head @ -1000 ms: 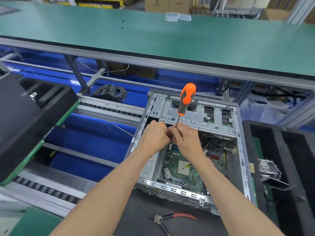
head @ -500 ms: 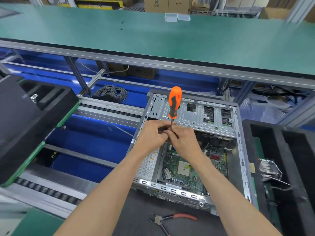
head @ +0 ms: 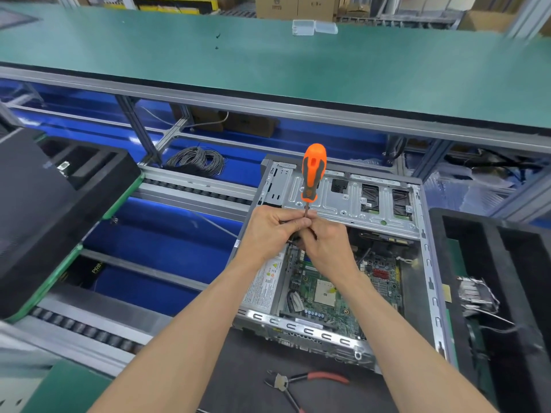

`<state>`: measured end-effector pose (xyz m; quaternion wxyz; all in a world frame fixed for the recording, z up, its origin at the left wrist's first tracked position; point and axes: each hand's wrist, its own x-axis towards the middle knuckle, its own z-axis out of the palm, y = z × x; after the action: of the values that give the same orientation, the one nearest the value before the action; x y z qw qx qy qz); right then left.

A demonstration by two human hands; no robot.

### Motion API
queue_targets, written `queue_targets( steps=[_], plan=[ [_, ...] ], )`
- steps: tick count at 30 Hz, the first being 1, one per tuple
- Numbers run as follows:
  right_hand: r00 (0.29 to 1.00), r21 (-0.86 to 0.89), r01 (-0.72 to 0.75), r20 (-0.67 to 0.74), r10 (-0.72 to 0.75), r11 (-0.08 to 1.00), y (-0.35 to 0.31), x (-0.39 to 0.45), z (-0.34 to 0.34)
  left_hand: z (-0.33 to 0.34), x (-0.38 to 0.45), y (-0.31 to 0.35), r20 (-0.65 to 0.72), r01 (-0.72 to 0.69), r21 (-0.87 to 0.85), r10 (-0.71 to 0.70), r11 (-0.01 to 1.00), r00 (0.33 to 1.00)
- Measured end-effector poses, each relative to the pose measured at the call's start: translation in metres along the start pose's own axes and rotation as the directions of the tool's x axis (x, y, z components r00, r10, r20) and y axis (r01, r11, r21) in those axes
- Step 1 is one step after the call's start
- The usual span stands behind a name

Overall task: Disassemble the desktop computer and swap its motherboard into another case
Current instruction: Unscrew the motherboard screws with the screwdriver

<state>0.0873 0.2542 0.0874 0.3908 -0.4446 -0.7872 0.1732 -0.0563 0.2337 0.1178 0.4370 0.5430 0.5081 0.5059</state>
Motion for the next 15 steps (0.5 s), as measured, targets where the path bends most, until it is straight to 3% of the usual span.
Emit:
queue_targets(
  steps=[15],
  plan=[
    [1.0,-0.017,0.007,-0.019,-0.008,1.0,-0.0004,-0.0004,0.002,-0.001,0.002,-0.0048,0.023,-0.002,-0.036,0.003,0.999,1.0]
  ],
)
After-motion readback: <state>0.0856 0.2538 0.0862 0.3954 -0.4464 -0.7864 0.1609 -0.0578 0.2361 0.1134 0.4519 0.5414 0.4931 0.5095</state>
